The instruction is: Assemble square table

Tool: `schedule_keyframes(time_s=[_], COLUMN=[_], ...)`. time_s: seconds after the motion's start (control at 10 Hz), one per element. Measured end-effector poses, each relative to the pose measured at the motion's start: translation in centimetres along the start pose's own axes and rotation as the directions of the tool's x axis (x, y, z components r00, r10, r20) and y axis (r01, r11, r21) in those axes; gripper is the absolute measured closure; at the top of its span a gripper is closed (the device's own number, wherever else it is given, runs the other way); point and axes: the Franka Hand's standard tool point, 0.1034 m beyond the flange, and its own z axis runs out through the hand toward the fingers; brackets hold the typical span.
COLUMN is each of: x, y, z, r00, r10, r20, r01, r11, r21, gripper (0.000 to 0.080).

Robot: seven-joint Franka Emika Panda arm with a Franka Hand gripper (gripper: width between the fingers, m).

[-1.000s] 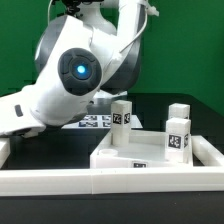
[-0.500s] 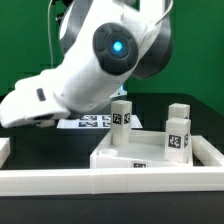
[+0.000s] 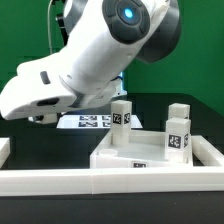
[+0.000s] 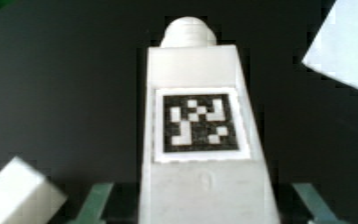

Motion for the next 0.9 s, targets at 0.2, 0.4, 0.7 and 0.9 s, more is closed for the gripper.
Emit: schedule_keyframes(time_s=[0.2, 0.4, 0.7, 0.9], x=[0.4, 1.1, 2.3, 2.2], y=[-0.4, -0.5, -0.3, 0.4], z=[-1.9, -4.7, -6.6, -6.7], r00=[0.995, 0.974, 0.913, 0.86], r10=[0.028, 0.072, 0.116, 0.112], r20=[-0.091, -0.215, -0.39, -0.498], r01=[-0.027, -0.066, -0.113, -0.123], r11=[1.0, 0.997, 0.993, 0.992], r21=[0.009, 0.036, 0.03, 0.011], gripper=[0.0509, 0.0509, 0.0509, 0.0509])
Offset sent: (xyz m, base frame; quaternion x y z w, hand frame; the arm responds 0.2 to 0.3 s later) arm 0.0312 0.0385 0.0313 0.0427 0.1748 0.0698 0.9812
